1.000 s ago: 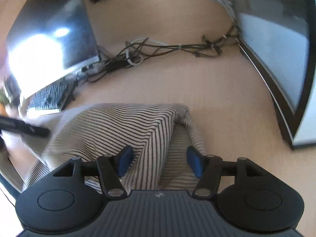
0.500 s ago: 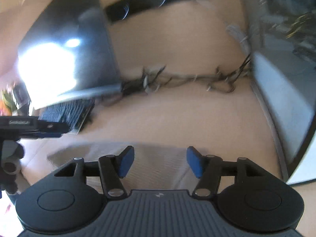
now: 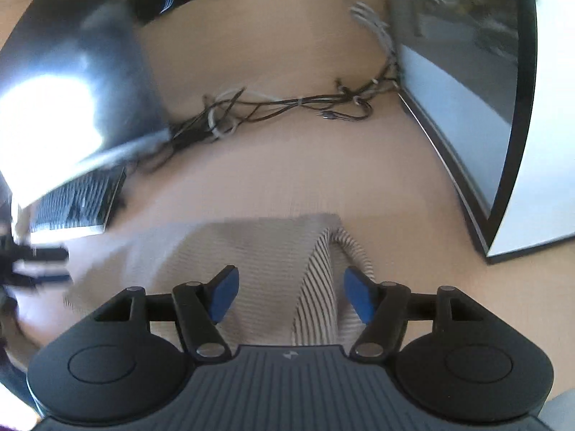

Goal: Fold clothes

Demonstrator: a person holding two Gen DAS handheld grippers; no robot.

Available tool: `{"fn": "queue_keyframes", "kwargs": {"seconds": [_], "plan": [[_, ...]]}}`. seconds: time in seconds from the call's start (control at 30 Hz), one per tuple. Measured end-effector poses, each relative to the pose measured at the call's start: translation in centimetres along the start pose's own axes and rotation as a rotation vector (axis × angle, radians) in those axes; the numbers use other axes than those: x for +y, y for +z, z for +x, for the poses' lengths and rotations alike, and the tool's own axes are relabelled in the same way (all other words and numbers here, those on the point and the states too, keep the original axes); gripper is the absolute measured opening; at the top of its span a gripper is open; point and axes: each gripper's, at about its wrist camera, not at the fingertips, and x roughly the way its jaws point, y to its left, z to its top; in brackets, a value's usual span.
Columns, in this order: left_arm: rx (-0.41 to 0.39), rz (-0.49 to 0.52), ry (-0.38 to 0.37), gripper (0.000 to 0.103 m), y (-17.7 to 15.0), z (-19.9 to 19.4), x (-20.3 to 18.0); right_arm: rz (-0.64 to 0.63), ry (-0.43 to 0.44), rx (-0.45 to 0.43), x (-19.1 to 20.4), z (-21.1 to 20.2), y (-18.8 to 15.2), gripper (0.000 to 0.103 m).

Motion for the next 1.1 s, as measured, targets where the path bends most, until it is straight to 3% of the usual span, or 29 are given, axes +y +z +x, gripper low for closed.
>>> {"fn": "queue_keyframes", "kwargs": {"seconds": [0.07, 0.17, 0.27, 0.3, 0.33, 0.4, 0.43, 0.53, 0.6, 0.7, 0.8, 0.93, 1.1], "plan": [[0.033, 0.02, -0.025, 0.095, -0.1, 1.4, -0.6, 0.037, -0.008, 0.008, 0.0, 1.4, 0.4, 0.066], [0.081, 0.044, -0.016, 0.094, -0.5, 3.5, -1.4, -0.025, -0.032, 0.058, 0.5, 3.7, 0.2, 0.073], [0.112, 0.034, 0.006, 0.073, -0.5, 5.4, -1.5, -0.046, -0.003, 0.106, 0.1, 5.5, 0.3, 0.074], [0.111, 0.014, 0.014, 0.062, -0.3, 6.0, -1.4, -0.057, 0.015, 0.112, 0.1, 5.8, 0.7, 0.069], [0.105, 0.012, 0.023, 0.056, 0.1, 6.5, -1.6, -0.069, 0.032, 0.116, 0.1, 6.2, 1.2, 0.055], [0.092, 0.031, 0.044, 0.051, 1.1, 7.4, -2.4, -0.094, 0.068, 0.124, 0.1, 6.9, 2.1, 0.046], [0.085, 0.041, 0.054, 0.047, 1.7, 7.8, -2.7, -0.106, 0.086, 0.128, 0.2, 7.2, 2.6, 0.035], [0.048, 0.104, 0.094, 0.041, 5.1, 9.7, -4.2, -0.118, 0.108, 0.101, -0.5, 10.0, 6.0, 0.023], [0.003, 0.135, 0.093, 0.039, 6.9, 9.2, -5.2, -0.091, 0.123, 0.071, -1.3, 11.1, 8.5, 0.021], [-0.067, 0.179, 0.079, 0.039, 9.1, 8.0, -6.6, -0.117, 0.17, -0.015, -1.4, 9.1, 10.5, 0.021], [-0.115, 0.22, 0.03, 0.04, 8.9, 5.7, -7.3, -0.141, 0.203, -0.066, -1.5, 6.8, 11.2, 0.021], [-0.074, 0.225, 0.034, 0.043, 6.1, 5.2, -6.0, -0.169, 0.199, -0.037, -1.5, 5.4, 9.1, 0.022], [-0.004, 0.227, 0.149, 0.046, 2.9, 9.4, -2.8, -0.277, 0.071, 0.03, -0.4, 9.2, 4.4, 0.026]]}}
